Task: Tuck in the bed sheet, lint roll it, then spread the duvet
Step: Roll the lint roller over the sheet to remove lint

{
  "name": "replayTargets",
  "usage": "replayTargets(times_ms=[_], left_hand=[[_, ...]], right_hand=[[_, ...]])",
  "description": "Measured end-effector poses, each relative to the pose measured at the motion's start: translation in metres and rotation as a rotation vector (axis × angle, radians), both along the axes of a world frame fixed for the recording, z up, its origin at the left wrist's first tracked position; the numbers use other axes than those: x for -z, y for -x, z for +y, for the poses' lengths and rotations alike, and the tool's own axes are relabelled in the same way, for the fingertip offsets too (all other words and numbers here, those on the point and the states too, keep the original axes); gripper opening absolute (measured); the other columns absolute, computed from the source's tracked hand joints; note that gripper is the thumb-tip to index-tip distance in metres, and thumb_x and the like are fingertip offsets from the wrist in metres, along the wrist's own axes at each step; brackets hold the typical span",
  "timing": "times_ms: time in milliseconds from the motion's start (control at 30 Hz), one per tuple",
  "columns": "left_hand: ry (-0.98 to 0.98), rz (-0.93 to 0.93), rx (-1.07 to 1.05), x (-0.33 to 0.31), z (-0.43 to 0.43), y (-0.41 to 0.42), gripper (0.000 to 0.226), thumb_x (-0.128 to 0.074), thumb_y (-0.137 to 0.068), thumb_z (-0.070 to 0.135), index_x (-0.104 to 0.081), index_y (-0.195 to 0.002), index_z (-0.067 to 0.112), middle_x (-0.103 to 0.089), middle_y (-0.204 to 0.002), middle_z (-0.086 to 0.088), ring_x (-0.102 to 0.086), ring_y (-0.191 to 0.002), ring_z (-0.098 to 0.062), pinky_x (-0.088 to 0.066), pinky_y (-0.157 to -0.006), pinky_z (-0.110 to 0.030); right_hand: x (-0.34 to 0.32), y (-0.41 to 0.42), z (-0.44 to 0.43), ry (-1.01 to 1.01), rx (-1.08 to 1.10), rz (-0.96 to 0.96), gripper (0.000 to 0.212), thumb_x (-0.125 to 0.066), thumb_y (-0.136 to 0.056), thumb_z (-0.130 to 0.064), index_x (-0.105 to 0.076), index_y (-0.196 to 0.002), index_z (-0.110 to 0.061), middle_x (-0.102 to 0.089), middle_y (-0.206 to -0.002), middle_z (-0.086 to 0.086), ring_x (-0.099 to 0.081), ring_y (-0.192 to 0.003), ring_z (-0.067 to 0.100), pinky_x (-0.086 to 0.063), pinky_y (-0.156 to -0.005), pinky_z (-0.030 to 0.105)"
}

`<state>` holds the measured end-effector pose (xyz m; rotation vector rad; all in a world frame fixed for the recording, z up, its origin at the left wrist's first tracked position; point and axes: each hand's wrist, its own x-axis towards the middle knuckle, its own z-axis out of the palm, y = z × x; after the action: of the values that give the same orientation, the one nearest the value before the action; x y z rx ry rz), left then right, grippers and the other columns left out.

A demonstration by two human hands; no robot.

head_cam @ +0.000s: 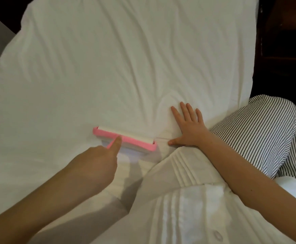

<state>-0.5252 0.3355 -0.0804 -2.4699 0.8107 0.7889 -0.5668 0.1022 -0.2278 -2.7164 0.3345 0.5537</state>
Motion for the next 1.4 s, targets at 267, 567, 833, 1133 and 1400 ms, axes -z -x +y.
replayTargets(times_ms=[267, 567, 833, 1133, 1400], left_hand=[[0.253, -0.200, 0.138, 0.044, -0.050, 0.003, 0.074, -0.055, -0.086, 0.008, -0.016, -0.149, 0.005, -0.057, -0.082, -0.012, -0.013, -0.046, -0.007, -0.012, -0.041, -0.019], [0.588, 0.008, -0.056, 0.063, -0.162, -0.087, 0.061, -0.031, -0.101, 0.018, 0.002, -0.151, 0.024, -0.053, -0.101, -0.024, -0.053, -0.082, -0.033, -0.031, -0.065, -0.030], [0.256, 0.147, 0.082, 0.012, -0.073, -0.024, 0.056, -0.031, -0.101, 0.028, -0.006, -0.151, 0.027, -0.042, -0.075, 0.004, -0.042, -0.073, -0.016, -0.034, -0.062, -0.028], [0.674, 0.072, -0.011, 0.078, -0.177, -0.095, 0.063, -0.035, -0.100, 0.017, 0.000, -0.151, 0.023, -0.051, -0.079, -0.014, -0.056, -0.083, -0.037, -0.035, -0.064, -0.030], [0.547, 0.231, -0.045, 0.044, -0.053, -0.019, 0.067, -0.044, -0.095, 0.020, -0.008, -0.148, 0.039, -0.043, -0.061, 0.001, -0.050, -0.058, -0.016, -0.040, -0.061, -0.031]], right_hand=[[-0.014, 0.020, -0.061, 0.042, 0.484, 0.059, 0.101, -0.058, -0.078, -0.063, 0.002, -0.150, -0.027, 0.011, -0.157, 0.011, 0.015, -0.143, 0.034, 0.010, -0.112, 0.054], [-0.012, 0.025, -0.057, 0.200, 0.356, 0.128, 0.107, -0.056, -0.077, -0.067, 0.009, -0.150, -0.024, 0.013, -0.158, 0.007, 0.013, -0.144, 0.030, 0.011, -0.113, 0.051], [-0.015, 0.023, -0.053, 0.151, 0.344, 0.163, 0.108, -0.058, -0.080, -0.062, 0.011, -0.150, -0.017, 0.014, -0.157, 0.010, 0.010, -0.145, 0.029, 0.004, -0.115, 0.048], [-0.015, 0.030, -0.054, 0.123, 0.346, 0.108, 0.102, -0.057, -0.081, -0.060, 0.007, -0.150, -0.022, 0.008, -0.158, 0.006, 0.005, -0.145, 0.030, 0.002, -0.115, 0.048], [-0.013, 0.027, -0.055, 0.124, 0.326, 0.084, 0.101, -0.058, -0.081, -0.057, 0.003, -0.150, -0.018, 0.005, -0.158, 0.010, 0.002, -0.145, 0.029, -0.001, -0.115, 0.047]])
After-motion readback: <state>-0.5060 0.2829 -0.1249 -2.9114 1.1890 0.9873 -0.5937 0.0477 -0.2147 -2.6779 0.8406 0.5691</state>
